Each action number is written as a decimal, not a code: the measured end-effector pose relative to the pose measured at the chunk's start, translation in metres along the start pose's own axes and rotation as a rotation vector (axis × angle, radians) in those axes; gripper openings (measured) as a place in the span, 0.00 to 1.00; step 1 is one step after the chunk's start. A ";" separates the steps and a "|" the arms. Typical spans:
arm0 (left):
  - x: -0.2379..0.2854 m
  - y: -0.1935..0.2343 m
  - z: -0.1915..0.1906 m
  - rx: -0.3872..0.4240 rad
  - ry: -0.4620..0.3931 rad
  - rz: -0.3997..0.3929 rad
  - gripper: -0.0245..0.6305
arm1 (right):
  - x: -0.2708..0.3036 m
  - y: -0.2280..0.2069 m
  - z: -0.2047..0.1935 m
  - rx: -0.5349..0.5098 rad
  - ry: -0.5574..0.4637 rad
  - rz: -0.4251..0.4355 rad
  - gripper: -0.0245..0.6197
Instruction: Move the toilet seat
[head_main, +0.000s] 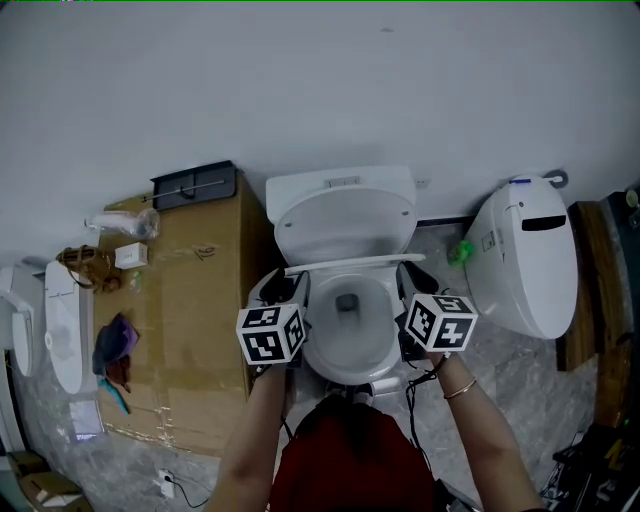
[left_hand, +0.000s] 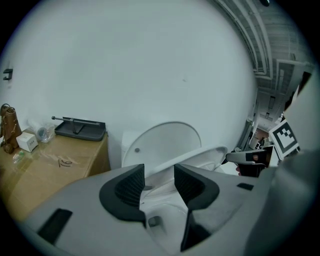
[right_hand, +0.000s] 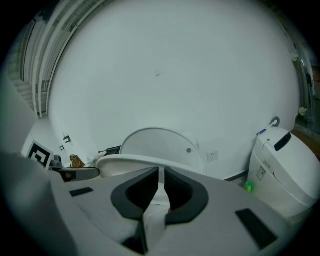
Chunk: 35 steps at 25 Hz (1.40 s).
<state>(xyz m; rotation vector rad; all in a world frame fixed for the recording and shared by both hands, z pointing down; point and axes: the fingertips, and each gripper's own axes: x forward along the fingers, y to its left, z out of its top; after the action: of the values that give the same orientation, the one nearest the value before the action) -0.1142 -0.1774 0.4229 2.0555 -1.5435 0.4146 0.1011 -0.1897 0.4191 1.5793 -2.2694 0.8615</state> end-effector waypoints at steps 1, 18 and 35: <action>0.003 0.001 0.004 0.002 -0.007 0.004 0.35 | 0.005 0.000 0.003 -0.018 -0.001 -0.008 0.11; 0.060 0.020 0.055 0.037 -0.066 0.032 0.33 | 0.072 -0.008 0.050 -0.064 -0.027 -0.048 0.10; 0.092 0.034 0.077 0.035 -0.078 0.040 0.33 | 0.109 -0.012 0.061 -0.128 -0.004 -0.075 0.10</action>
<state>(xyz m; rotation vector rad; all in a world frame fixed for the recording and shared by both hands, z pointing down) -0.1245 -0.3016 0.4178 2.0929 -1.6357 0.3828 0.0782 -0.3131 0.4303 1.5996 -2.2047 0.6803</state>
